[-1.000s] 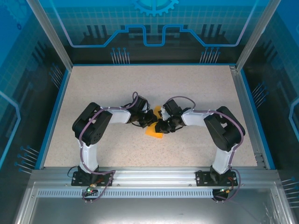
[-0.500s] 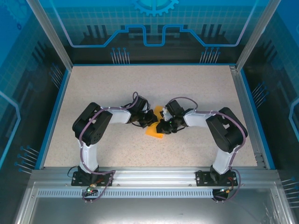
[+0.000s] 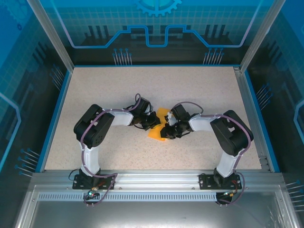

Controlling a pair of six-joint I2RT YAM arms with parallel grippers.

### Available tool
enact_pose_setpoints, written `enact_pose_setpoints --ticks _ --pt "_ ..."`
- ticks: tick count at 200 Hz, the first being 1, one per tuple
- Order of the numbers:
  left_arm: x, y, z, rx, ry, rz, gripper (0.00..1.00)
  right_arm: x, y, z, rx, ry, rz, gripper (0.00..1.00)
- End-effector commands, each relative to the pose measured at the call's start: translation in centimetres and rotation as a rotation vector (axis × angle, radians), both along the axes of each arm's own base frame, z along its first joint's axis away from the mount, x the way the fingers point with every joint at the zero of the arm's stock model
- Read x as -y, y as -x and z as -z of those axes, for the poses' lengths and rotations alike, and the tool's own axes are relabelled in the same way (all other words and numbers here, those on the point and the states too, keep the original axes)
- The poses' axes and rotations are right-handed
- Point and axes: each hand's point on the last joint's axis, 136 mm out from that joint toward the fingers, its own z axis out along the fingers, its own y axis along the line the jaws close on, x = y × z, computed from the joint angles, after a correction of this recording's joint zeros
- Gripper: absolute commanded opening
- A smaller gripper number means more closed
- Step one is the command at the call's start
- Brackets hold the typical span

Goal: Fold a paper plane with a square sheet of paper (pick it up from the middle)
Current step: Fold the triangle a second time at the center of the table.

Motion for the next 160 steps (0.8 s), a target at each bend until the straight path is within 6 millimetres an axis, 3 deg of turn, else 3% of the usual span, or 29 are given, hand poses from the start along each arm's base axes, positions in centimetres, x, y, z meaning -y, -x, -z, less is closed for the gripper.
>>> enact_pose_setpoints --ticks 1,24,88,135,160 --pt "-1.2 2.5 3.3 -0.099 -0.092 0.018 0.05 1.3 1.5 0.1 -0.051 0.049 0.006 0.13" --pt "-1.1 2.4 3.2 -0.095 -0.091 0.018 0.06 1.0 1.4 -0.7 -0.041 0.020 -0.003 0.13" --pt "-1.1 2.4 3.2 -0.096 -0.091 0.018 0.05 3.2 4.1 3.4 -0.137 0.109 0.017 0.13" --pt "-1.2 2.5 3.2 -0.096 -0.093 0.017 0.05 1.6 3.2 -0.3 -0.065 -0.010 -0.017 0.14" --pt "-1.1 2.5 3.2 -0.098 -0.090 0.020 0.06 2.2 3.4 1.2 -0.093 0.034 -0.002 0.14"
